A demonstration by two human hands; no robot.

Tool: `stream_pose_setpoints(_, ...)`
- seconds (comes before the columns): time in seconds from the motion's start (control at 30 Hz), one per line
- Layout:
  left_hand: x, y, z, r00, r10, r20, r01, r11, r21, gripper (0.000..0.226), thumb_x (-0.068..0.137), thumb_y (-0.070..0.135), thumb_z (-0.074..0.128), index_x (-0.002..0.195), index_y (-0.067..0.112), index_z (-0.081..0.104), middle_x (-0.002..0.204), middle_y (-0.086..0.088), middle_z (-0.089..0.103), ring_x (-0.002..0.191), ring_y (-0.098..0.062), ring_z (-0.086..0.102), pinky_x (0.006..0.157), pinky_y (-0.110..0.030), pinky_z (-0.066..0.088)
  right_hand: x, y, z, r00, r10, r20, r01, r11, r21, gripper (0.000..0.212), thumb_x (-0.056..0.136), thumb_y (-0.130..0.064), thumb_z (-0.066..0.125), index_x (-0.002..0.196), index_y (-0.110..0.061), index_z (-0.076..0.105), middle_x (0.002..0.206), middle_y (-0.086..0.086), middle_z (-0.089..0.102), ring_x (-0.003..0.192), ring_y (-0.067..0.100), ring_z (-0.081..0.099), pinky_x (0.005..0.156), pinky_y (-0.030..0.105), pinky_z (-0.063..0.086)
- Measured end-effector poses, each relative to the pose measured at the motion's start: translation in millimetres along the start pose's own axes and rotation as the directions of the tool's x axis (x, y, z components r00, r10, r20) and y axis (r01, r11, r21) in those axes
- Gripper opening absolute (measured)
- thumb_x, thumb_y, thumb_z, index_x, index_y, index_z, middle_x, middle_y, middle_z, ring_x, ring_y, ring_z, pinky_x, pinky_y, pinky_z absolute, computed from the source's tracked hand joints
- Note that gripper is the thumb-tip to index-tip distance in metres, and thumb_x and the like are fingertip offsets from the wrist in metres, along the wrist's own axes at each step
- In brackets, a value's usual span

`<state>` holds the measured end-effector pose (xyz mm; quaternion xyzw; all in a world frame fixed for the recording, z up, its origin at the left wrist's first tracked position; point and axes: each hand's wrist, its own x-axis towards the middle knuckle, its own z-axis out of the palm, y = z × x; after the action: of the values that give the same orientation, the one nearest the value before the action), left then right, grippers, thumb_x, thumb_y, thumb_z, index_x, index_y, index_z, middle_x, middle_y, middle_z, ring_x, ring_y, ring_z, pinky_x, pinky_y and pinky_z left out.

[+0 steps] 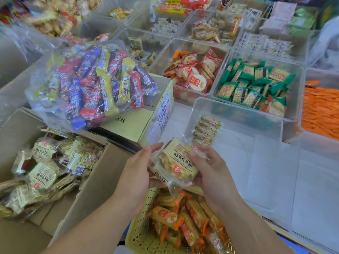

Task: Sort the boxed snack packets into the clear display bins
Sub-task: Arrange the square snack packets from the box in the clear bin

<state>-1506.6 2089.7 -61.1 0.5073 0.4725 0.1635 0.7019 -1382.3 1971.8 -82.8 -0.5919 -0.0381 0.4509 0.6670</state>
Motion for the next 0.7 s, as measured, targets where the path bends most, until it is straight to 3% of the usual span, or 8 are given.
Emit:
stream_pose_setpoints(0.07, -0.9, -0.9, 2.9, 0.999, -0.012, 0.031, 0.014, 0.999, -0.041, 0.035, 0.093, 0.06, 0.053, 0.108, 0.039, 0.077, 0.105, -0.012, 0.078, 0.09, -0.034, 0.076, 0.064, -0.042, 0.061, -1.3, 2.2, 2.1, 0.998, -0.04, -0.049, 0.038, 0.999, -0.031, 0.029, 0.093, -0.025, 0.072, 0.118, -0.026, 0.057, 0.096, 0.016, 0.076, 0.083, 0.04, 0.074, 0.065, 0.055, 0.061)
stream_pose_setpoints(0.13, 0.7, -4.2, 4.9, 0.999, 0.0, 0.039, 0.0, 1.0, -0.017, 0.017, 0.093, 0.046, 0.066, 0.107, 0.042, 0.075, 0.103, -0.009, 0.079, 0.088, -0.03, 0.077, 0.063, -0.039, 0.062, -1.1, 2.7, 3.2, 0.991, -0.095, -0.095, 0.088, 0.993, -0.072, 0.036, 0.09, -0.025, 0.075, 0.117, -0.031, 0.053, 0.1, 0.009, 0.074, 0.075, 0.029, 0.075, 0.052, 0.04, 0.06)
stream_pose_setpoints(0.2, 4.4, -7.0, 7.4, 1.0, -0.006, 0.0, 0.006, 1.0, -0.006, 0.023, 0.095, 0.028, 0.07, 0.114, 0.04, 0.073, 0.1, -0.006, 0.08, 0.084, -0.026, 0.078, 0.061, -0.036, 0.061, -0.5, 2.3, 0.6, 0.968, -0.214, -0.131, 0.173, 0.948, -0.267, 0.047, 0.086, -0.033, 0.079, 0.121, -0.04, 0.049, 0.111, -0.004, 0.064, 0.074, 0.014, 0.073, 0.054, 0.03, 0.058)
stream_pose_setpoints(0.27, 7.9, -6.2, 10.4, 0.999, -0.025, -0.02, 0.024, 0.999, -0.04, 0.029, 0.095, 0.023, 0.07, 0.123, 0.032, 0.069, 0.1, -0.007, 0.08, 0.08, -0.025, 0.078, 0.057, -0.034, 0.06, 0.2, 1.9, -6.8, 0.915, -0.399, -0.066, 0.306, 0.79, -0.532, 0.062, 0.081, -0.044, 0.08, 0.132, -0.047, 0.043, 0.127, -0.015, 0.049, 0.097, 0.005, 0.066, 0.074, 0.028, 0.059)
stream_pose_setpoints(0.33, 11.5, -3.8, 13.3, 0.998, -0.048, -0.043, 0.044, 0.996, -0.08, 0.031, 0.094, 0.024, 0.071, 0.124, 0.027, 0.069, 0.102, -0.01, 0.08, 0.083, -0.028, 0.078, 0.056, -0.035, 0.06, -0.2, 0.9, -14.1, 0.835, -0.529, 0.152, 0.47, 0.543, -0.696, 0.074, 0.073, -0.059, 0.079, 0.138, -0.046, 0.046, 0.145, -0.014, 0.036, 0.128, 0.006, 0.048, 0.099, 0.029, 0.048)
stream_pose_setpoints(0.43, 19.8, -4.5, 18.6, 0.998, 0.003, -0.059, -0.003, 1.0, -0.001, 0.023, 0.087, 0.039, 0.077, 0.109, 0.032, 0.077, 0.1, -0.008, 0.08, 0.084, -0.026, 0.077, 0.06, -0.036, 0.06, 2.8, 1.2, -18.8, 0.762, -0.489, 0.425, 0.593, 0.26, -0.762, 0.086, 0.066, -0.069, 0.078, 0.142, -0.037, 0.052, 0.154, -0.008, 0.037, 0.139, 0.016, 0.035, 0.112, 0.036, 0.037)
stream_pose_setpoints(0.6, 34.7, -0.7, 33.5, 0.994, 0.101, -0.039, -0.092, 0.978, 0.189, 0.054, 0.072, 0.081, 0.063, 0.1, 0.037, 0.079, 0.099, 0.001, 0.08, 0.096, -0.024, 0.075, 0.079, -0.056, 0.061, 18.5, -2.4, -29.7, 0.847, -0.365, 0.388, 0.522, 0.432, -0.735, 0.085, 0.072, -0.058, 0.083, 0.146, -0.031, 0.05, 0.151, -0.016, 0.04, 0.141, -0.001, 0.033, 0.116, 0.017, 0.027)
stream_pose_setpoints(0.7, 42.8, 3.5, 42.2, 0.988, 0.148, -0.054, -0.128, 0.953, 0.274, 0.061, 0.075, 0.093, 0.036, 0.087, 0.049, 0.077, 0.086, 0.015, 0.079, 0.08, -0.002, 0.073, 0.079, -0.046, 0.06, 29.6, -6.0, -38.0, 0.838, -0.402, 0.368, 0.536, 0.489, -0.688, 0.072, 0.078, -0.053, 0.081, 0.141, -0.029, 0.057, 0.147, -0.014, 0.048, 0.139, -0.004, 0.038, 0.113, 0.012, 0.03)
